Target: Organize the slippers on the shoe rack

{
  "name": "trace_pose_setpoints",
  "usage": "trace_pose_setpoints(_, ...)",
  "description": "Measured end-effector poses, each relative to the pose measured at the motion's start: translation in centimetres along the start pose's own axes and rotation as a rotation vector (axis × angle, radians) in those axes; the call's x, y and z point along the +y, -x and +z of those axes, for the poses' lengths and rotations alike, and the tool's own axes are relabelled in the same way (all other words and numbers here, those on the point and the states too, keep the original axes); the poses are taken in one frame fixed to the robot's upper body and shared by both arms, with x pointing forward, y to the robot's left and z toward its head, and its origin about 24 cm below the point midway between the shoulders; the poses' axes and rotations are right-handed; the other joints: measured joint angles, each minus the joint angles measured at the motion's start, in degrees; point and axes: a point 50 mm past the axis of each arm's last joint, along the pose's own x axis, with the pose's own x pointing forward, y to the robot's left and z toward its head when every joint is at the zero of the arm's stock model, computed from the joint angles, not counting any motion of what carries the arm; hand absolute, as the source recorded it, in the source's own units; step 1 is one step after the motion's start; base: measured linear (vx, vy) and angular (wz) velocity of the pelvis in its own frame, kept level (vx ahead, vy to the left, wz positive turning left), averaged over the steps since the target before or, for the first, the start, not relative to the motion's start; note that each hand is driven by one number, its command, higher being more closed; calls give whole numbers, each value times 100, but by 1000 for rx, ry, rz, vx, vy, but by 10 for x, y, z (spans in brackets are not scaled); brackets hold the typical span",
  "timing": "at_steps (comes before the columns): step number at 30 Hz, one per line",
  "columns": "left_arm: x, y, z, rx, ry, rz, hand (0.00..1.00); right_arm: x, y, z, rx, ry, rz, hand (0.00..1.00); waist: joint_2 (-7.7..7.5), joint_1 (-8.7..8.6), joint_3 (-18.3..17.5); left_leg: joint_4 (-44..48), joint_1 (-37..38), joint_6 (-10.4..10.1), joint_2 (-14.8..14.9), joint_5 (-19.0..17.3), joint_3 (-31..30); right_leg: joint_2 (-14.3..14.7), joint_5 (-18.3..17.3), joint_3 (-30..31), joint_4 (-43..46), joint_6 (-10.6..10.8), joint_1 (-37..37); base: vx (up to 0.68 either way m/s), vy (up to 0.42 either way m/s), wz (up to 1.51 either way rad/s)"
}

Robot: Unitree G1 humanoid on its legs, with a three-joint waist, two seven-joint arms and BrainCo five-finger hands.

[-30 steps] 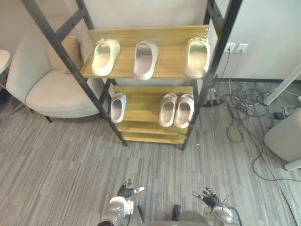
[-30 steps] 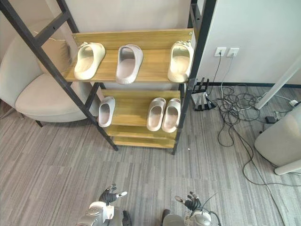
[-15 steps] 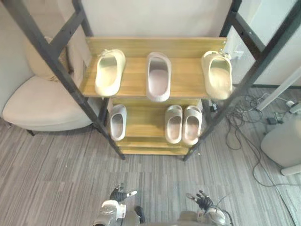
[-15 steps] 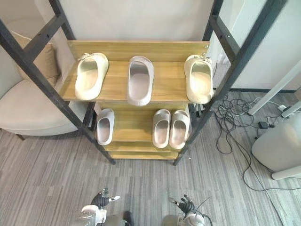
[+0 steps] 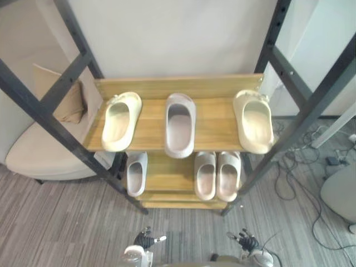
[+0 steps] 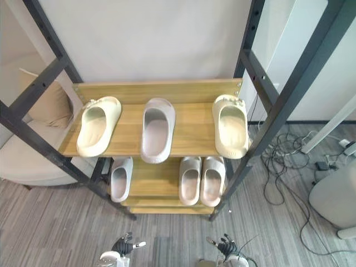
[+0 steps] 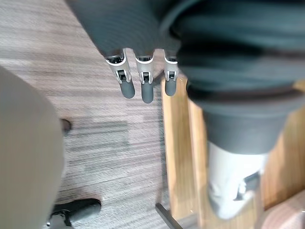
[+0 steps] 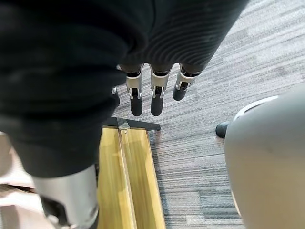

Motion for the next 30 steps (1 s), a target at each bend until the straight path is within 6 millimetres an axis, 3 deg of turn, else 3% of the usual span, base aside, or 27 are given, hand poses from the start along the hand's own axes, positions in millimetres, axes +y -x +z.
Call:
trace_pose_setpoints(5,6,0,-3,15,-10,14,0,1,1,-2,6,-2,-12,0,-86,7,-15,25,6,2,-203,0,57,-156,233,95,-439,118,198,26,67,-11)
trace_pose_setpoints(16,10,0,-1,10,-26,24,0,2,8,2,-72,56,-9,0,-157,-1,-13,221,28,48,-364,-27,65,-298,247,169,-405,137,235,22,36,-3)
trace_pose_setpoints(21,7,-1,2,-4,-66,26,0,-13,40,19,-285,97,-44,0,-154,-154,-27,707,31,51,-344,-25,98,-331,194,434,167,120,92,13,30,-28)
trace_pose_setpoints(23,5,-1,4,-14,-84,16,0,-25,58,34,-391,97,-105,0,-196,-293,-29,704,19,51,-356,-25,153,-330,139,564,381,108,-80,8,23,-24)
trace_pose_setpoints(30,4,2,0,-21,-100,9,0,-67,113,81,-681,118,-332,0,-274,-450,-33,652,207,50,-368,-25,532,-300,-75,929,811,132,-300,21,17,-29)
